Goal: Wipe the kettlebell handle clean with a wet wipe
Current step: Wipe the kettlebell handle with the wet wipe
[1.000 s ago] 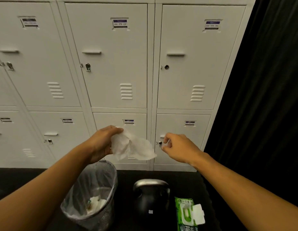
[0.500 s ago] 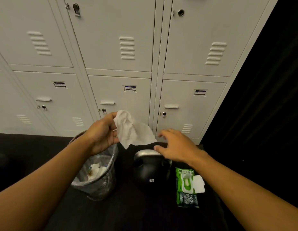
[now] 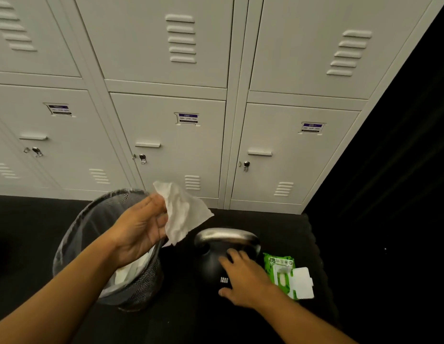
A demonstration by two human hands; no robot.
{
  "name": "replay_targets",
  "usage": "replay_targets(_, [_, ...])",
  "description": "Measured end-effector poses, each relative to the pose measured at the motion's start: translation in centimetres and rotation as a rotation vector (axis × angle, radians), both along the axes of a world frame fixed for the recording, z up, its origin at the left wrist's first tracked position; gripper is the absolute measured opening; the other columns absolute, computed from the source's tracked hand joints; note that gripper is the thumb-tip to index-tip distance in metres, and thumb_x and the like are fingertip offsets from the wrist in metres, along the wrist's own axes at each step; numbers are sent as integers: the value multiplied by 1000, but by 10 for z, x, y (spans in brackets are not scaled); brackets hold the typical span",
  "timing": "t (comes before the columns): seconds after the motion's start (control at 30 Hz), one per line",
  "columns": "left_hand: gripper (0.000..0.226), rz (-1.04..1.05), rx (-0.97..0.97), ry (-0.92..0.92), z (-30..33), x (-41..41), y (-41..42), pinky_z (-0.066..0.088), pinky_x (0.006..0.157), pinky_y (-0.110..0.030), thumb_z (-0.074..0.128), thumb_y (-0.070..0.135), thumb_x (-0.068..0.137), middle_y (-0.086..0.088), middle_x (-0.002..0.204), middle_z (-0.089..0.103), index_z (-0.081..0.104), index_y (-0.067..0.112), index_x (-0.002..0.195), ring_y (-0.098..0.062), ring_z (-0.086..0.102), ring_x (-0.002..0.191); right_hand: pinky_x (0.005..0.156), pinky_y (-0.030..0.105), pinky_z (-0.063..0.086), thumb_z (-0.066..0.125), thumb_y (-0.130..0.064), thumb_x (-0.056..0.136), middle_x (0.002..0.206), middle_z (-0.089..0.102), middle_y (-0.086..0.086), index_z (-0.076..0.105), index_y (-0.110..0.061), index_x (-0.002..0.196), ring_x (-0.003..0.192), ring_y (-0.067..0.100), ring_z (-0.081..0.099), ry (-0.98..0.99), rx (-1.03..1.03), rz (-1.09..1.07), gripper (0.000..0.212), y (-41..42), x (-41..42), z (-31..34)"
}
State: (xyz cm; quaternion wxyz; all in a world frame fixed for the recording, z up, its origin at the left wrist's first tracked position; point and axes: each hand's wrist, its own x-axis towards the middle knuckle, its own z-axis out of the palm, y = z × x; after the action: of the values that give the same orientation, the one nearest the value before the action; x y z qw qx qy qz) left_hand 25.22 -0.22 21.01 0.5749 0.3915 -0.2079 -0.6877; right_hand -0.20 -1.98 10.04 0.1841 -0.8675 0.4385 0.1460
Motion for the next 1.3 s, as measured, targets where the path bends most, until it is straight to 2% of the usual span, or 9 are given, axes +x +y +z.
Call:
replay_targets(0.17, [35, 11, 103, -87, -15, -11, -3, 63, 72, -41, 55, 30, 94, -19, 103, 73, 67, 1, 111, -29, 73, 87, 114, 50, 37, 67, -52, 88, 160, 24, 8, 31, -24, 154, 144, 35, 26, -27, 11, -34, 81, -14, 12, -12])
replay_targets(0.27, [43, -30, 147, -399, -37, -29, -5, 57, 78, -44, 60, 40, 88, -26, 112, 68, 65, 7, 115, -33, 66, 92, 116, 49, 33, 67, -51, 88, 160, 27, 8, 36, -23, 152, 144, 35, 28, -23, 20, -25, 77, -22, 15, -11])
replay_targets(0.37, [46, -143, 57, -751, -59, -51, -7, 56, 88, -32, 64, 50, 80, -4, 113, 70, 65, 23, 118, -17, 68, 105, 118, 48, 30, 70, -51, 87, 161, 29, 5, 38, -25, 151, 145, 31, 30, -46, 41, -24, 76, -27, 13, -12])
replay_targets(0.5, [19, -135, -6, -871, -73, -63, -5, 55, 78, -16, 67, 33, 90, 5, 106, 72, 70, 28, 108, -6, 68, 99, 119, 48, 31, 71, -48, 87, 162, 27, 1, 37, -27, 152, 147, 29, 28, -91, 46, -23, 77, -27, 9, -15])
replay_targets(0.67, [8, -114, -65, -994, -81, -61, 3, 53, 86, -24, 67, 29, 92, 12, 99, 73, 75, 29, 93, -6, 67, 98, 118, 47, 32, 68, -47, 89, 160, 30, 4, 40, -24, 151, 146, 29, 30, -80, 42, -27, 72, -27, 11, -15])
replay_targets(0.9, [16, -285, -245, -1341, -87, -67, 13, 46, 84, -12, 66, 26, 88, 24, 100, 64, 69, 40, 94, 7, 55, 103, 116, 47, 36, 71, -43, 89, 157, 35, 4, 41, -26, 150, 143, 29, 35, -110, 60, -52, 70, -28, 11, -14])
replay_targets(0.97, [22, -248, -241, -1323, -88, -64, 10, 53, 79, -20, 60, 16, 92, 17, 98, 65, 62, 38, 97, 0, 61, 94, 116, 48, 36, 70, -43, 90, 157, 36, 4, 41, -25, 150, 142, 30, 36, -94, 64, -44, 69, -29, 11, -13])
replay_targets(1.1, [21, 142, -23, -1215, -100, -61, -5, 53, 64, -30, 65, 10, 92, -2, 87, 61, 49, 23, 97, -20, 64, 76, 116, 48, 36, 69, -42, 92, 156, 37, 4, 43, -24, 148, 142, 30, 36, -87, 75, -36, 65, -30, 13, -11])
replay_targets(1.3, [50, -54, 96, -1172, -114, -58, -13, 48, 86, -19, 74, 22, 86, 10, 122, 53, 50, 25, 130, -8, 57, 106, 118, 47, 34, 68, -42, 92, 157, 37, 5, 40, -23, 152, 143, 29, 36, -89, 52, -39, 69, -30, 14, -12])
